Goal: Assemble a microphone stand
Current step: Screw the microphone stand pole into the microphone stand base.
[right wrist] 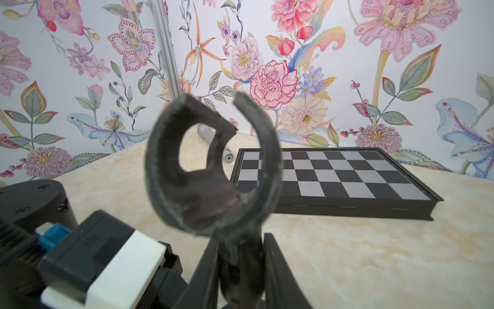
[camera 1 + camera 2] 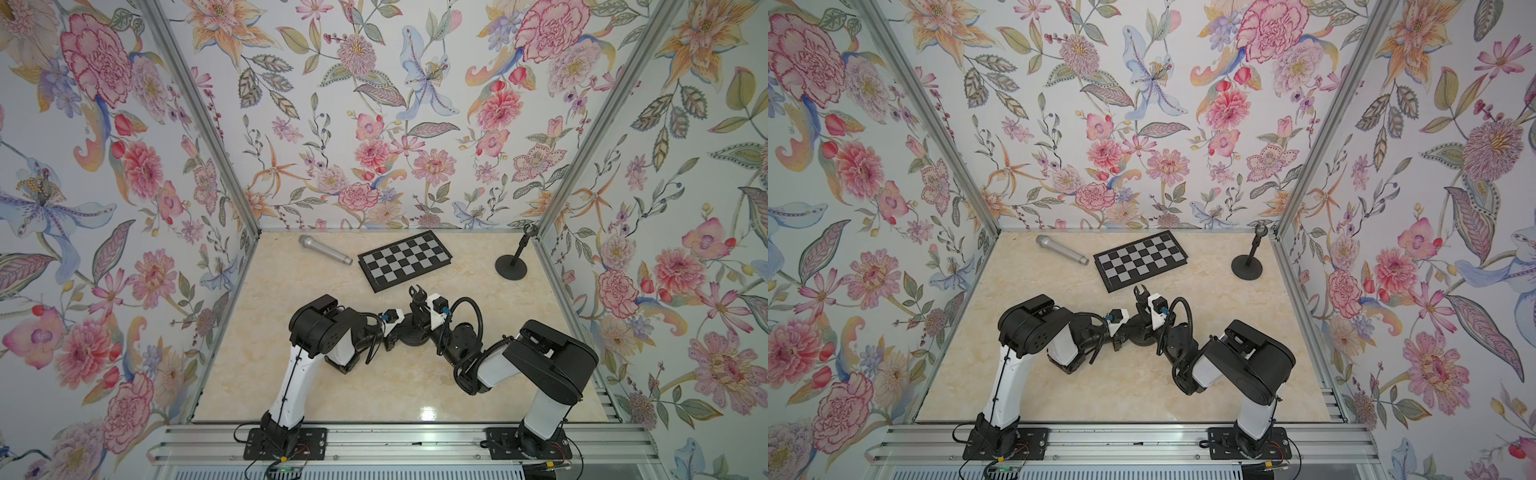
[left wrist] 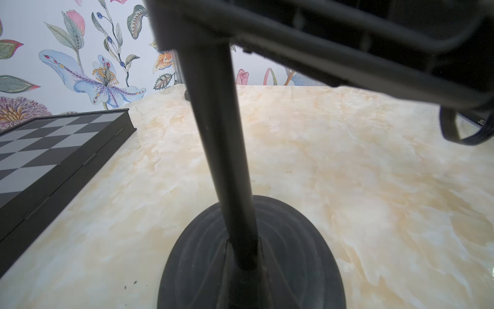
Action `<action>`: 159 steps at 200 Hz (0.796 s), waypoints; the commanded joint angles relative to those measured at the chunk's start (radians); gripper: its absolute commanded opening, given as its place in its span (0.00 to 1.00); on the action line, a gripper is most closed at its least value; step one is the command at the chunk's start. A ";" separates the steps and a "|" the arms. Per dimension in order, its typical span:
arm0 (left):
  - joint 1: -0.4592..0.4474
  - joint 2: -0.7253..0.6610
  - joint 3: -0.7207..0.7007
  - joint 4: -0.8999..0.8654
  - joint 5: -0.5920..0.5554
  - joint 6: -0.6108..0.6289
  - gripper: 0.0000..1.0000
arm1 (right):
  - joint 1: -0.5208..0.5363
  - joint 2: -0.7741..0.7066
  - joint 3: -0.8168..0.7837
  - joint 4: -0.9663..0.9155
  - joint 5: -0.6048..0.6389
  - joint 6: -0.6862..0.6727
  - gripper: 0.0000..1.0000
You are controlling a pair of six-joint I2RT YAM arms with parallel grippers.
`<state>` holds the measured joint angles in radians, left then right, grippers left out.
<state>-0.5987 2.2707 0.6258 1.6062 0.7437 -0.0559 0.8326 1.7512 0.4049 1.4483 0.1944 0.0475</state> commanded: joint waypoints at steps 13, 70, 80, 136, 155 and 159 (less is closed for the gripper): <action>-0.017 0.065 -0.045 0.231 -0.061 0.056 0.20 | -0.062 -0.111 0.017 -0.331 -0.505 -0.169 0.39; -0.021 0.055 -0.052 0.230 -0.028 0.080 0.19 | -0.315 -0.204 0.162 -0.737 -1.005 -0.401 0.48; -0.018 0.040 -0.056 0.223 -0.031 0.086 0.18 | -0.334 -0.191 0.186 -0.758 -1.032 -0.412 0.48; 0.000 0.019 -0.064 0.180 0.003 0.099 0.17 | -0.389 -0.117 0.292 -0.760 -1.149 -0.408 0.48; 0.009 0.012 -0.048 0.137 0.020 0.093 0.17 | -0.392 -0.092 0.318 -0.760 -1.148 -0.406 0.40; 0.010 0.011 -0.043 0.128 0.024 0.093 0.17 | -0.390 -0.089 0.320 -0.752 -1.139 -0.398 0.36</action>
<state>-0.5999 2.2509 0.5945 1.6043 0.7338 0.0124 0.4473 1.6321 0.6884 0.7158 -0.8890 -0.3275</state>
